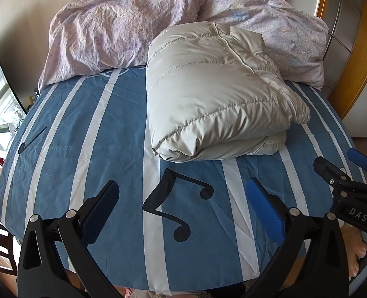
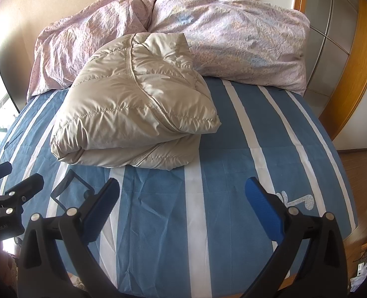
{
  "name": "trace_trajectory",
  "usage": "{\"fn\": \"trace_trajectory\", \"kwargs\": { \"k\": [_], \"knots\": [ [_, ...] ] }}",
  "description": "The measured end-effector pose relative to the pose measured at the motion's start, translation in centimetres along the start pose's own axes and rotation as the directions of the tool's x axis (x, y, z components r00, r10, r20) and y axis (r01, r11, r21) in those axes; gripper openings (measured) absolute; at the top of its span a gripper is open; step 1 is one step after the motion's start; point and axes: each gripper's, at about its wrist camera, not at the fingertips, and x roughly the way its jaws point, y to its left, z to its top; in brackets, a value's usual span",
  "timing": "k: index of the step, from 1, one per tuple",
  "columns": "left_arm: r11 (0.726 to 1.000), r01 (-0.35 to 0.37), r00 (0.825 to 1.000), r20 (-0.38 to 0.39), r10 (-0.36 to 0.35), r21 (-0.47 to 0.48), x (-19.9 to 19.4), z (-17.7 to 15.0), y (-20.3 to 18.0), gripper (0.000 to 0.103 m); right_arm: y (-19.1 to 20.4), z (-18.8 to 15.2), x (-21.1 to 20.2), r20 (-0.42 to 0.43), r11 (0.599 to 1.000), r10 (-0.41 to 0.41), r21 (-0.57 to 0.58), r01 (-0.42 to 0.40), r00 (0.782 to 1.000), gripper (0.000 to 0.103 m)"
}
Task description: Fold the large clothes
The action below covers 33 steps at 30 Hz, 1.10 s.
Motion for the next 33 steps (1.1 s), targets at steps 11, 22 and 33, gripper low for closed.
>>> {"fn": "trace_trajectory", "kwargs": {
  "k": [11, 22, 33],
  "knots": [
    [1.000, 0.001, 1.000, 0.000, -0.001, 0.002, -0.05, 0.10, 0.11, 0.102, -0.03, -0.02, 0.10, -0.002, 1.000, 0.003, 0.000, -0.003, 1.000, 0.101],
    [1.000, 0.002, 1.000, 0.000, -0.002, 0.003, 0.00, 0.16, 0.11, 0.102, -0.05, -0.03, 0.21, -0.002, 1.000, 0.004, -0.003, -0.004, 1.000, 0.101],
    [1.000, 0.002, 1.000, 0.000, -0.002, 0.006, -0.04, 0.24, 0.19, 0.102, -0.10, 0.09, 0.23, -0.002, 1.000, 0.004, -0.004, -0.004, 1.000, 0.101]
  ]
}}
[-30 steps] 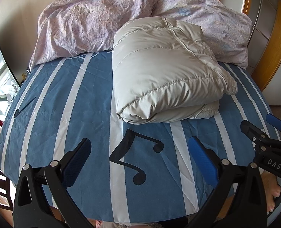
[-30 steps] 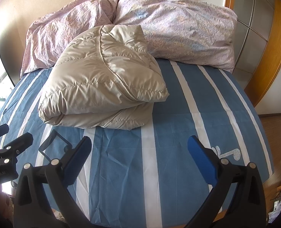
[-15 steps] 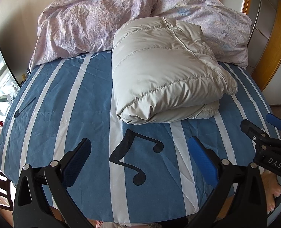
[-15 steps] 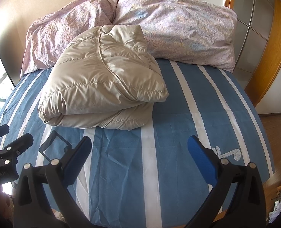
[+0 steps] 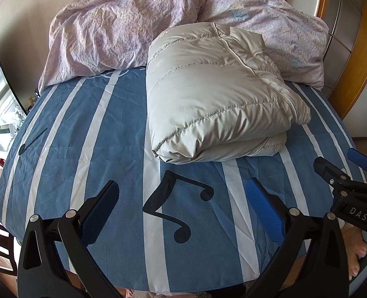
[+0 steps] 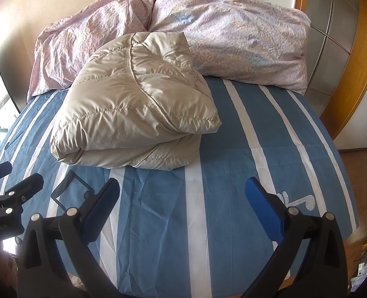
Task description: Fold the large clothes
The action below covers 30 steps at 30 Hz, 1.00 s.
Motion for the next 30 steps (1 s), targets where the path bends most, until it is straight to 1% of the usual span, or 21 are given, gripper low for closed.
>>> {"fn": "trace_trajectory", "kwargs": {
  "k": [30],
  "knots": [
    [1.000, 0.005, 1.000, -0.004, -0.005, -0.001, 0.10, 0.11, -0.06, 0.102, 0.14, 0.01, 0.27, -0.005, 1.000, 0.010, -0.007, -0.010, 1.000, 0.101]
  ]
}}
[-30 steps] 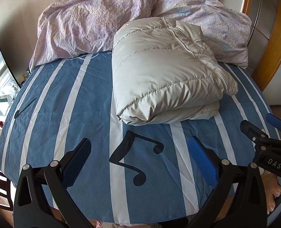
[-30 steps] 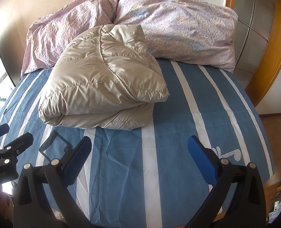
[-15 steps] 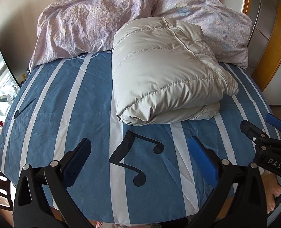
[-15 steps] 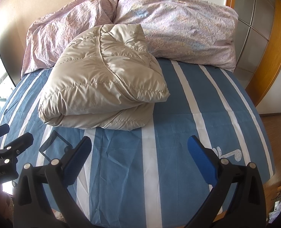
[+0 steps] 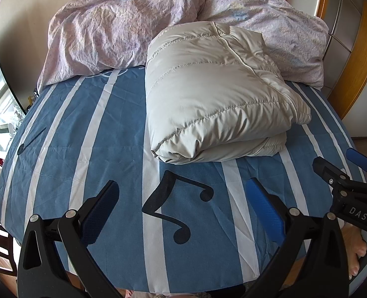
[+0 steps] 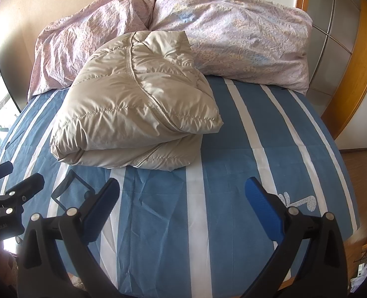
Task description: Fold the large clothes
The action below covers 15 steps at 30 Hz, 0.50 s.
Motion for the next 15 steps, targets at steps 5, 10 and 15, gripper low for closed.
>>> {"fn": "trace_trajectory", "kwargs": {
  "k": [5, 10, 15],
  "knots": [
    [1.000, 0.003, 1.000, 0.001, -0.003, 0.003, 0.12, 0.03, -0.19, 0.102, -0.05, 0.06, -0.01, 0.002, 1.000, 0.002, 0.000, -0.002, 1.000, 0.101],
    [1.000, 0.007, 1.000, -0.001, -0.007, 0.001, 0.16, 0.04, -0.29, 0.102, -0.05, 0.05, 0.00, 0.001, 1.000, 0.004, -0.001, -0.004, 1.000, 0.101],
    [1.000, 0.006, 1.000, 0.000, -0.006, 0.004, 0.13, 0.03, -0.31, 0.102, -0.11, 0.11, 0.00, 0.000, 1.000, 0.002, 0.000, -0.002, 1.000, 0.101]
  ]
}}
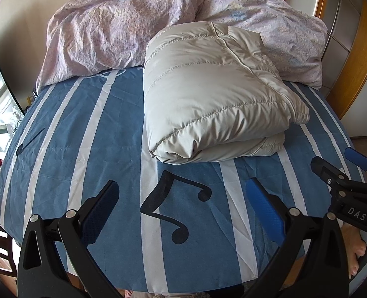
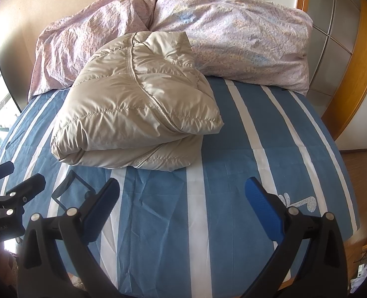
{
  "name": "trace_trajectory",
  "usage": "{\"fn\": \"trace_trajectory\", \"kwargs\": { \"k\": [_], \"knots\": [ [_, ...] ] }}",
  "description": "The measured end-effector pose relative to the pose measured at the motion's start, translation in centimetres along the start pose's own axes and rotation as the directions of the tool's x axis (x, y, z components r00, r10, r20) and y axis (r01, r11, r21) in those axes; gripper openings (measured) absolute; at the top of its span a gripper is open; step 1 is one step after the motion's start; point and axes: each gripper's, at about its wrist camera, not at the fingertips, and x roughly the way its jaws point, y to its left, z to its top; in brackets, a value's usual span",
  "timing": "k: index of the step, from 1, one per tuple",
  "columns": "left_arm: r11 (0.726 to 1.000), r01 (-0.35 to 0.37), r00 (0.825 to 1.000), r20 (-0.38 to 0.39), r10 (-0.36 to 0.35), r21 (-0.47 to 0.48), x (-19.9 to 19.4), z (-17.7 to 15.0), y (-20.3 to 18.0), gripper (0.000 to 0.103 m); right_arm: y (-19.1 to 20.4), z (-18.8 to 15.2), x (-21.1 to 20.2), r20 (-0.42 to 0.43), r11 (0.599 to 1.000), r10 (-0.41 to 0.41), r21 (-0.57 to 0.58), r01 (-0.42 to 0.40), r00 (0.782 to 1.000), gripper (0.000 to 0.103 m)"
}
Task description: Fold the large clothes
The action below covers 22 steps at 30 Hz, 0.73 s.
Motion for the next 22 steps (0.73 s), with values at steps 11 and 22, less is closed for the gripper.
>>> {"fn": "trace_trajectory", "kwargs": {
  "k": [11, 22],
  "knots": [
    [1.000, -0.004, 1.000, 0.000, 0.004, 0.000, -0.09, 0.01, 0.13, 0.102, 0.06, -0.04, -0.01, 0.000, 1.000, 0.001, 0.000, -0.001, 1.000, 0.101],
    [1.000, 0.002, 1.000, -0.009, -0.002, -0.006, -0.03, 0.06, 0.38, 0.102, 0.05, 0.00, -0.03, -0.002, 1.000, 0.001, 0.001, -0.001, 1.000, 0.101]
  ]
}}
